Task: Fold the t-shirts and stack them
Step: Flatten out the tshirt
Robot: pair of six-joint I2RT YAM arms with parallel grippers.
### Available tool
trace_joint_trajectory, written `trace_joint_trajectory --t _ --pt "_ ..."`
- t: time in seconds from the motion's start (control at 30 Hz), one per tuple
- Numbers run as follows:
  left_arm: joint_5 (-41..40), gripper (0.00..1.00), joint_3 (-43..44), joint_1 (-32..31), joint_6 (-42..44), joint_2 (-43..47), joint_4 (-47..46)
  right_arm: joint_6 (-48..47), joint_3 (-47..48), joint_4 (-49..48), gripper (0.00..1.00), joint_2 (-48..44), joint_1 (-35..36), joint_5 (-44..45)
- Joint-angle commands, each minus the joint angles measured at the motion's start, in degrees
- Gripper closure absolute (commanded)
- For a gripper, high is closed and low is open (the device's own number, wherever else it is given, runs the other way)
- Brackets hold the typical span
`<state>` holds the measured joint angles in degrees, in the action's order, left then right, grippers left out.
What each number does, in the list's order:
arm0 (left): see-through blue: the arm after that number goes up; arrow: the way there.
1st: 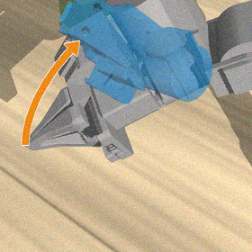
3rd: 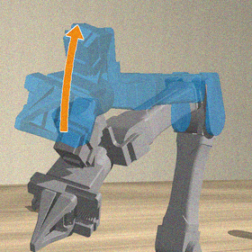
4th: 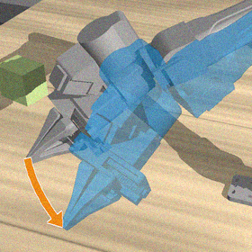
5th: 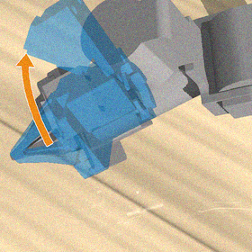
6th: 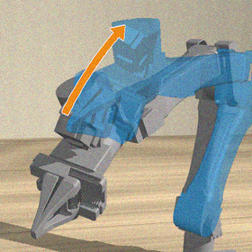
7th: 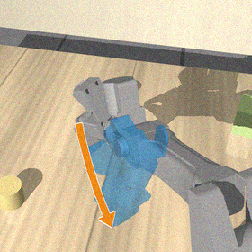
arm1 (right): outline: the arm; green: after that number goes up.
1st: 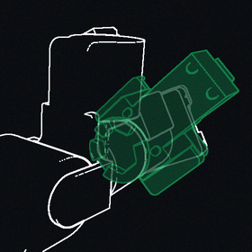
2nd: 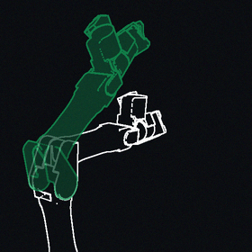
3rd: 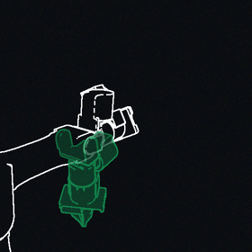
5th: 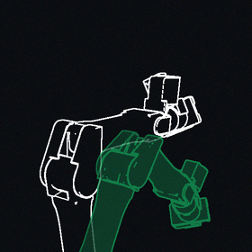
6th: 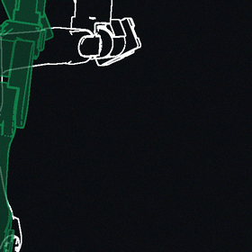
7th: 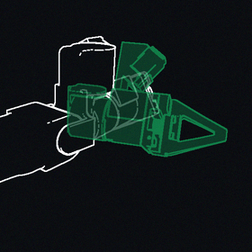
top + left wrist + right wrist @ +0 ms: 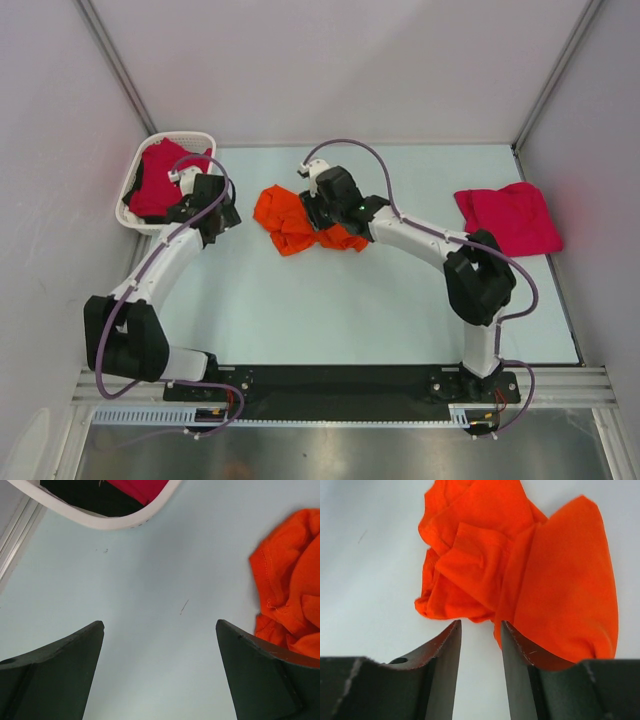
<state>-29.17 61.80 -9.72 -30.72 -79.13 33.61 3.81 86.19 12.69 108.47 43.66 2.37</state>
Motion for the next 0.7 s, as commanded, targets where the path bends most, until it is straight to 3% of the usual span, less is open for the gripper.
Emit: trace_joint_trajectory --t 0.0,0.27,0.67 --pt "0.4 0.00 0.4 1.6 -2.4 2.1 -0.5 -1.4 10.5 5.9 0.59 5.9 0.9 -1.8" --pt "1.6 0.00 -0.3 2.2 -2.1 2.1 -0.8 -1.7 19.6 12.3 0.68 14.8 2.6 2.2" --pt "3.2 0.00 -1.9 2.2 -2.2 1.8 -1.3 0.0 23.6 15.5 0.58 19.7 2.0 12.4"
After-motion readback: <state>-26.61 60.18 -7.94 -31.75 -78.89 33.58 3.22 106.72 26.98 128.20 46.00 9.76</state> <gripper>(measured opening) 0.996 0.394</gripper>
